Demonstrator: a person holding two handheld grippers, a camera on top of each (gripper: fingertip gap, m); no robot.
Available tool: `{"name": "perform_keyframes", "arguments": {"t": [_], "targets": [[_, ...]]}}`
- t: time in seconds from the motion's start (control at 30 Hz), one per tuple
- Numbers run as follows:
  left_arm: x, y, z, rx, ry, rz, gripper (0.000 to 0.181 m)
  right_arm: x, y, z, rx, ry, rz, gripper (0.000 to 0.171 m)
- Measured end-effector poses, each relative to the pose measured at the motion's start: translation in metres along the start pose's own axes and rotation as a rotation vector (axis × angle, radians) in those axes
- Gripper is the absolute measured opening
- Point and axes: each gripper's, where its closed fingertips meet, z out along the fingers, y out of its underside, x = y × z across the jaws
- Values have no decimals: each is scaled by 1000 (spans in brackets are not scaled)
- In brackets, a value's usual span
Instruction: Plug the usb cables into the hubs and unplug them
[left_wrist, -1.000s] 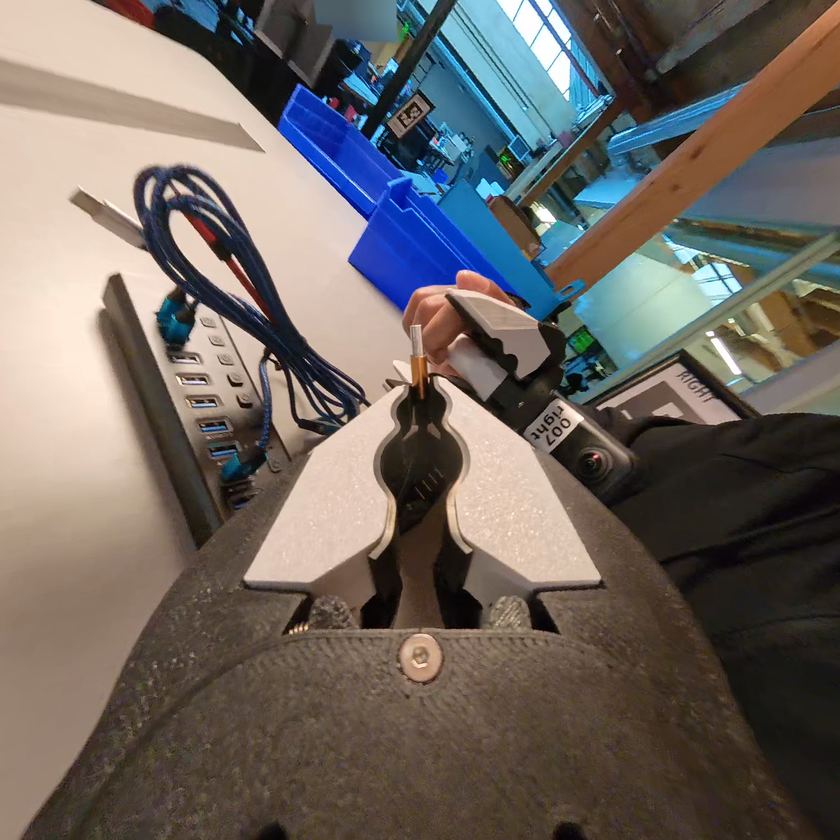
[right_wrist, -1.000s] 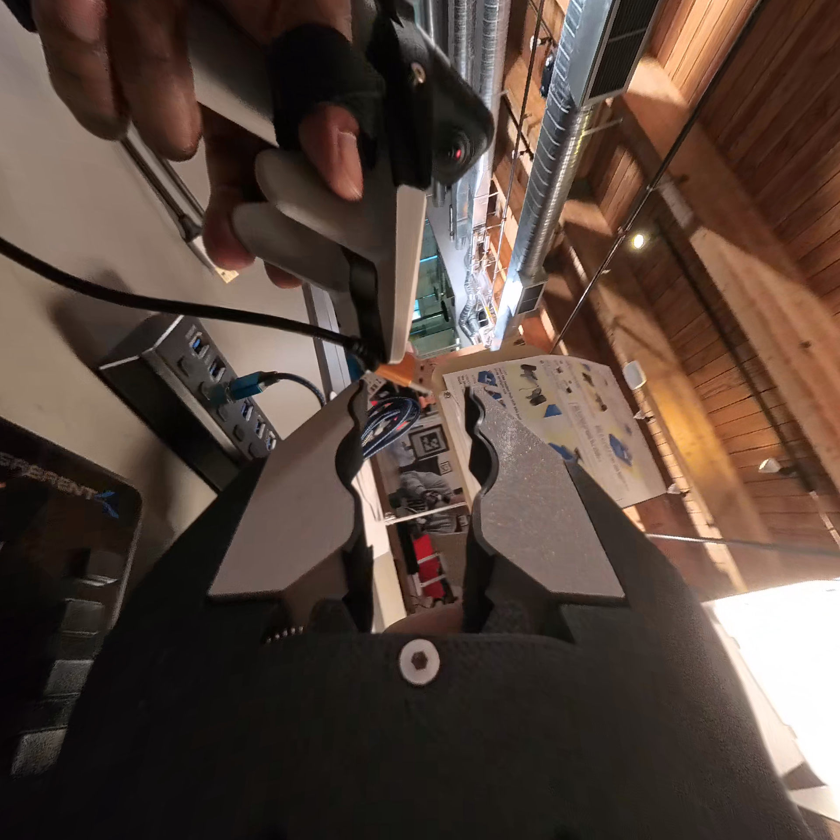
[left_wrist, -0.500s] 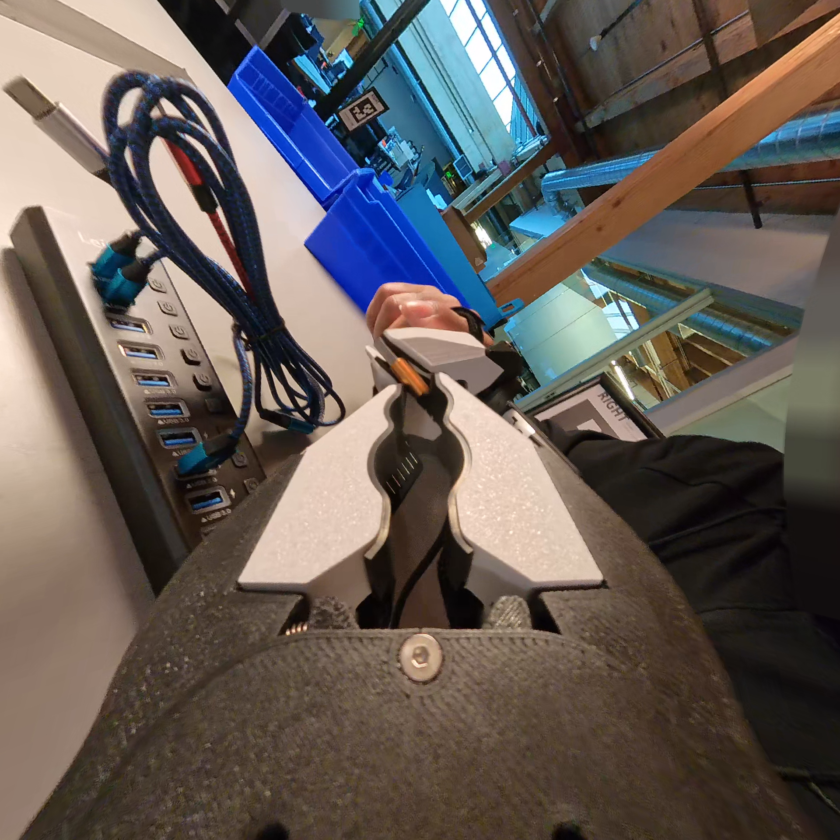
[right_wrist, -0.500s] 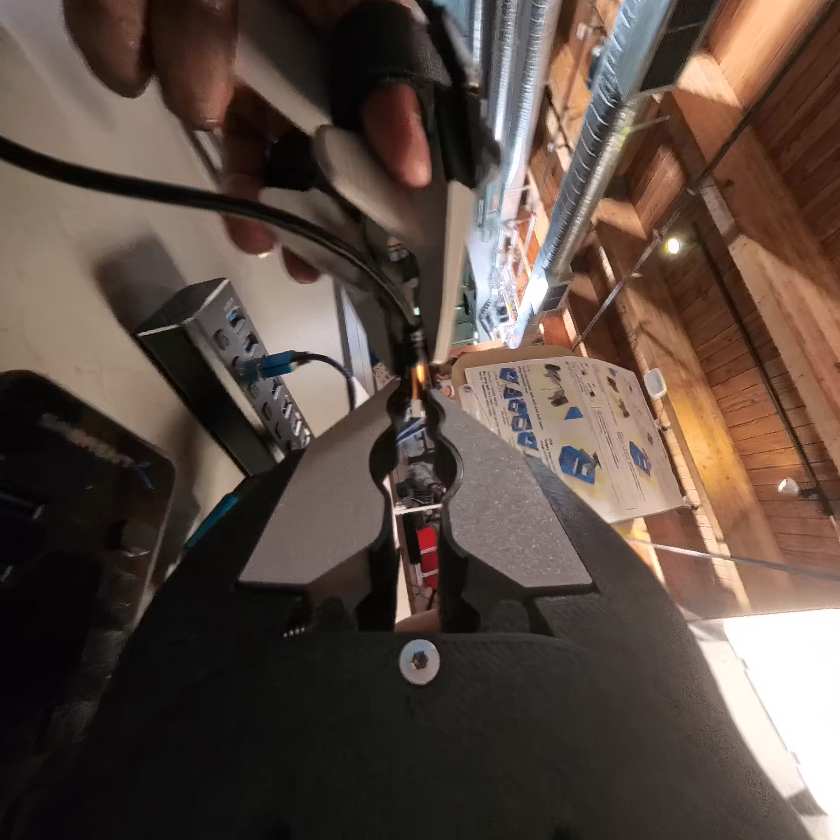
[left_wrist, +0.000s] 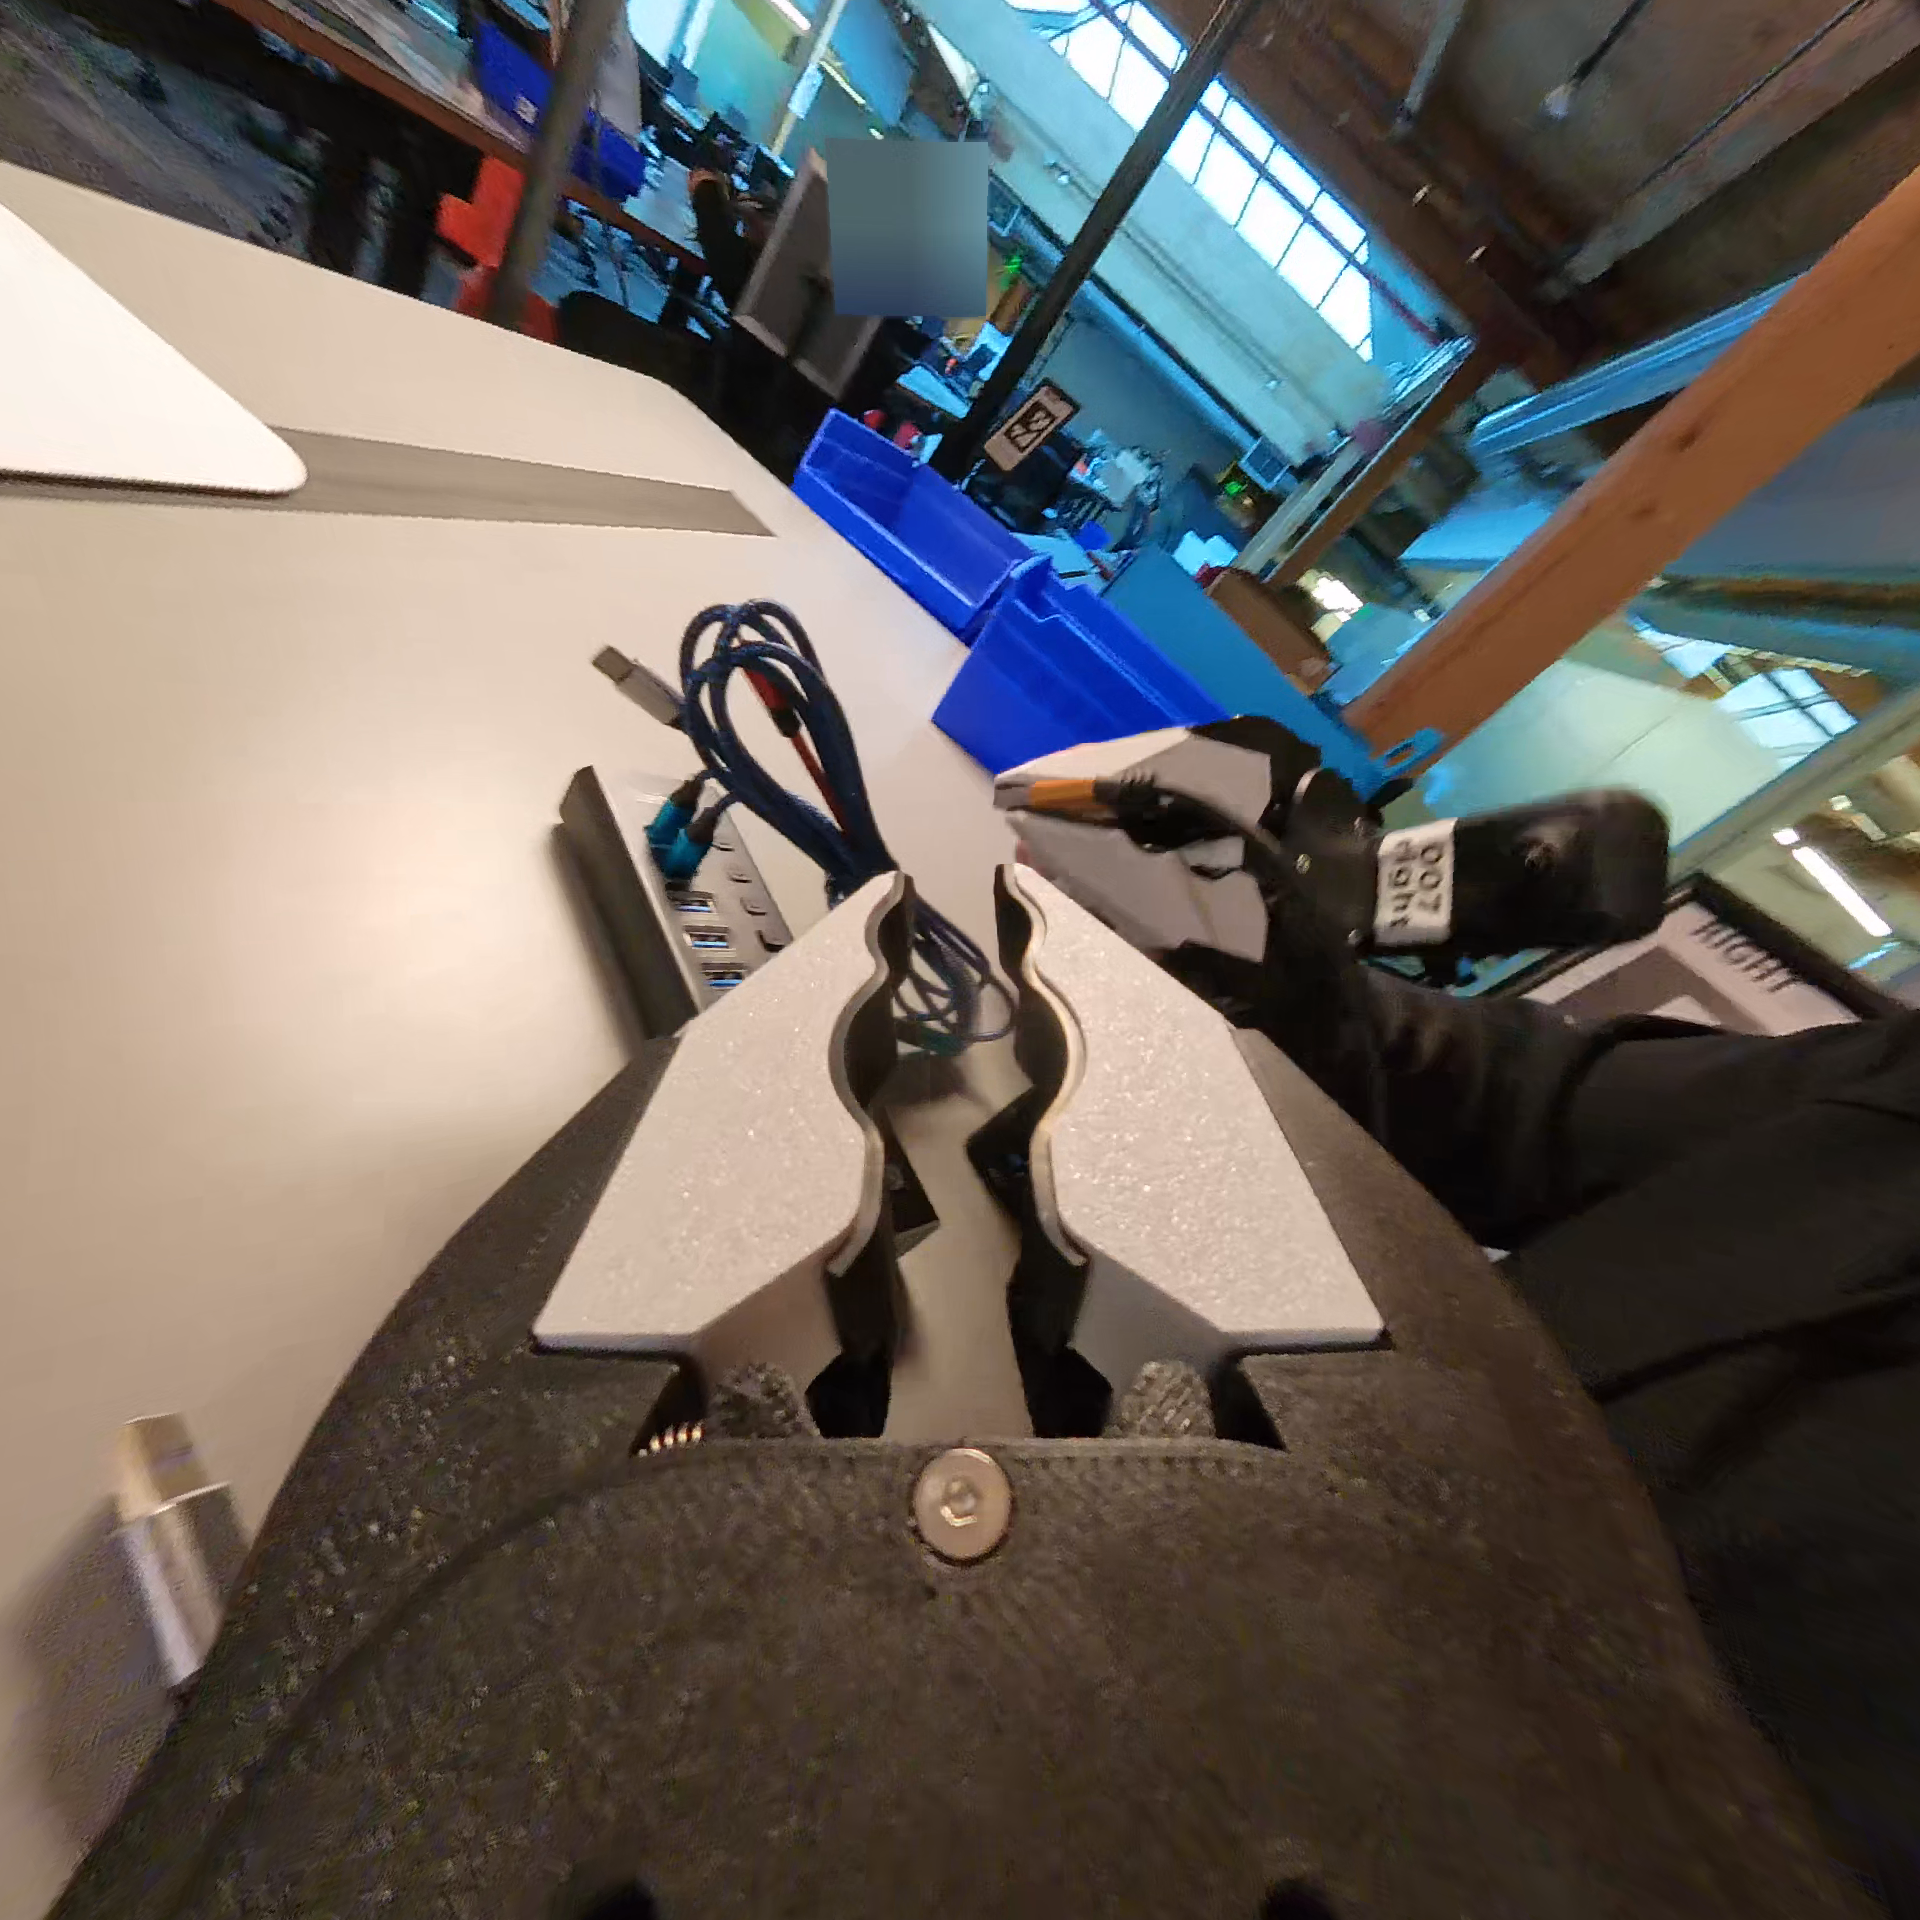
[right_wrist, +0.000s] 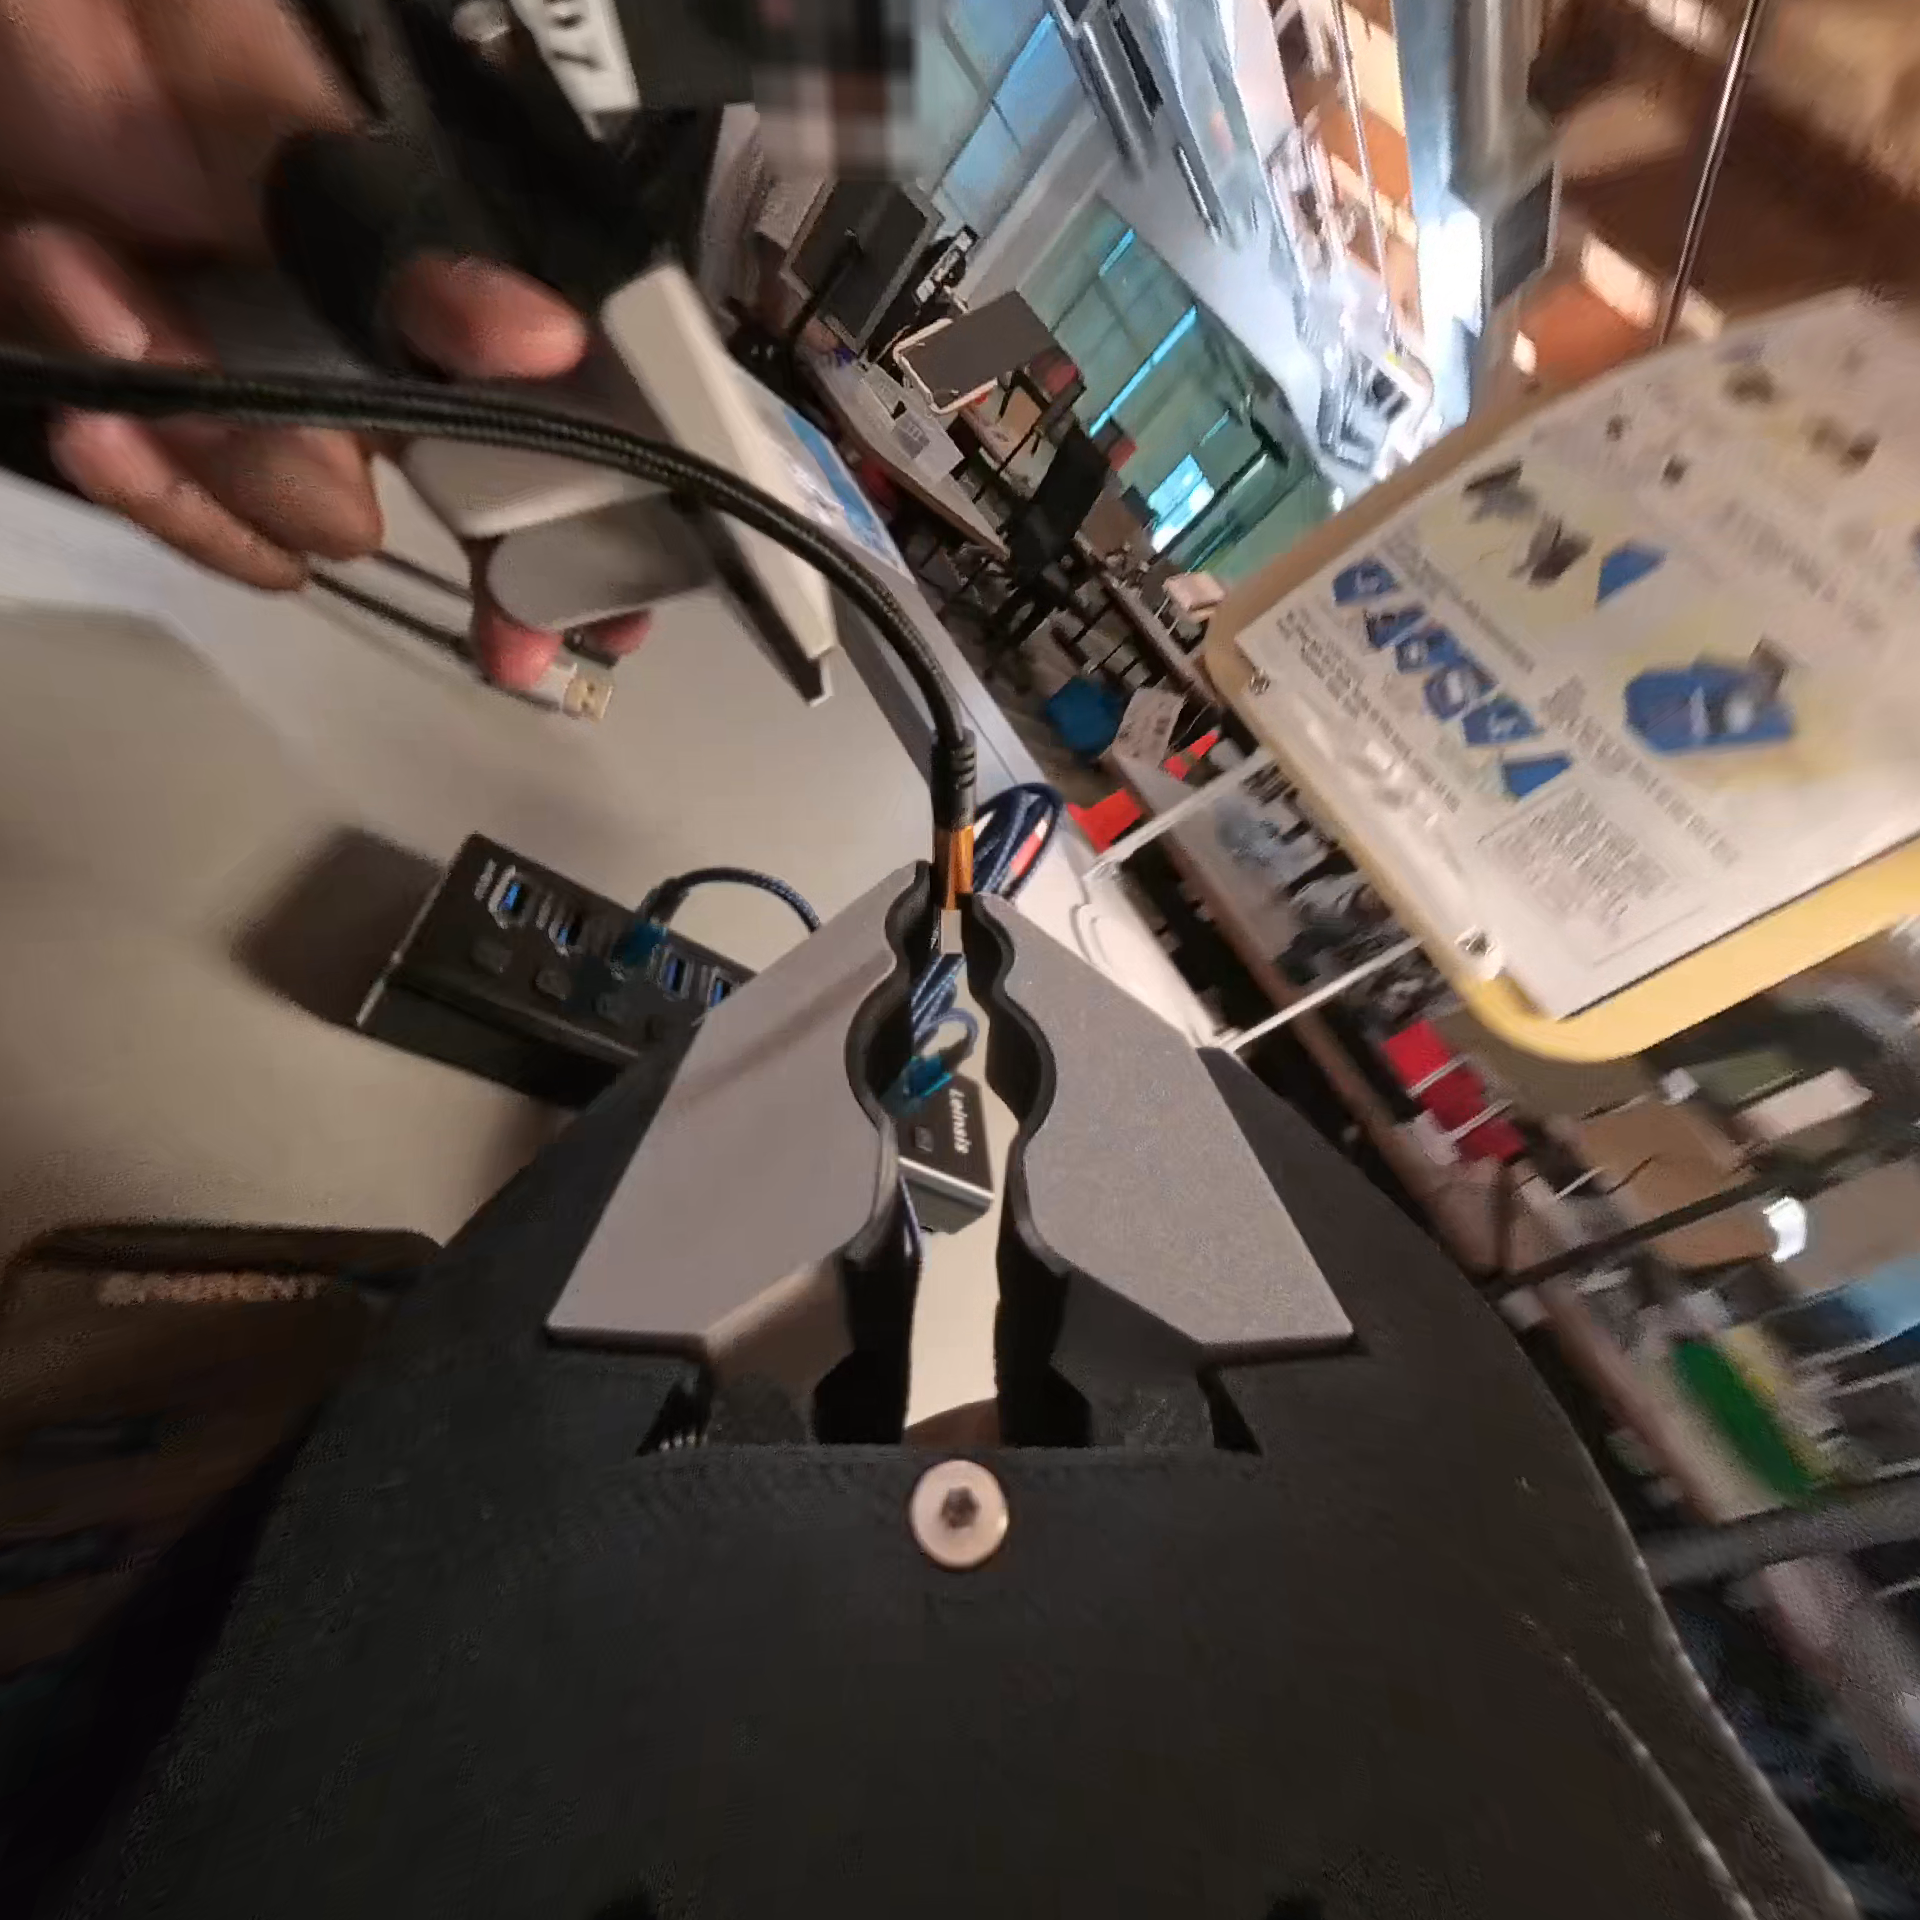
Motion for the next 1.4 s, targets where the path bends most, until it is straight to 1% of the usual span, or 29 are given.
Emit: {"name": "perform_keyframes", "arguments": {"t": [0.03, 0.1, 0.17, 0.3, 0.37, 0.43, 0.47, 0.5, 0.53, 0.6, 0.67, 0.7, 0.73, 0.87, 0.93, 1.0, 1.1, 1.17, 1.23, 1.3, 1.4], "targets": [[-1, 0, -2, -6, -13, 14, 18, 4, 1, 0, -9, -2, 73, 5], [-9, -4, -7, -10, -78, 34, 19, 10, 1, 0, -19, -10, 199, 5], [-18, -20, -21, 36, -188, 108, 19, 17, 6, 0, -40, -8, 299, 5], [-9, -71, -64, 254, -347, 276, 19, 26, 14, 0, -70, -22, 507, 4], [-9, -95, -94, 394, -489, 337, 19, 28, 18, 0, -87, -25, 588, 4], [-1, -114, -124, 522, -630, 460, 18, 29, 22, 1, -105, -29, 659, 4], [8, -120, -131, 549, -663, 538, 17, 29, 24, 1, -112, -34, 702, 4], [16, -120, -129, 533, -662, 609, 9, 29, 25, 1, -113, -45, 751, 3], [24, -116, -120, 480, -620, 661, 2, 28, 24, 2, -102, -60, 800, 3], [36, -94, -87, 307, -452, 687, 1, 28, 20, 2, -68, -91, 878, 3], [35, -61, -53, 112, -306, 575, 4, 26, 17, 3, -46, -108, 903, 3], [31, -47, -39, 47, -279, 518, 6, 25, 16, 3, -43, -109, 899, 2], [25, -37, -27, 17, -283, 485, 10, 23, 16, 5, -50, -110, 886, 3], [14, -8, 8, -57, -293, 409, 27, 6, 7, 8, -50, -140, 779, 3], [14, -1, 19, -68, -290, 388, 35, -3, 1, 10, -50, -152, 694, 3], [17, 0, 25, -46, -282, 371, 39, -13, -4, 10, -53, -157, 574, 3], [26, -3, 29, 6, -239, 350, 35, -25, -8, 11, -72, -138, 372, 3], [27, -2, 30, 5, -242, 346, 33, -29, -8, 12, -90, -109, 269, 3], [27, -2, 30, -2, -253, 363, 30, -32, -9, 12, -91, -96, 214, 3], [25, 0, 29, -15, -276, 385, 19, -31, -8, 12, -98, -72, 175, 4], [20, 2, 27, -46, -309, 408, 15, -29, -6, 13, -101, -49, 151, 3]]}}
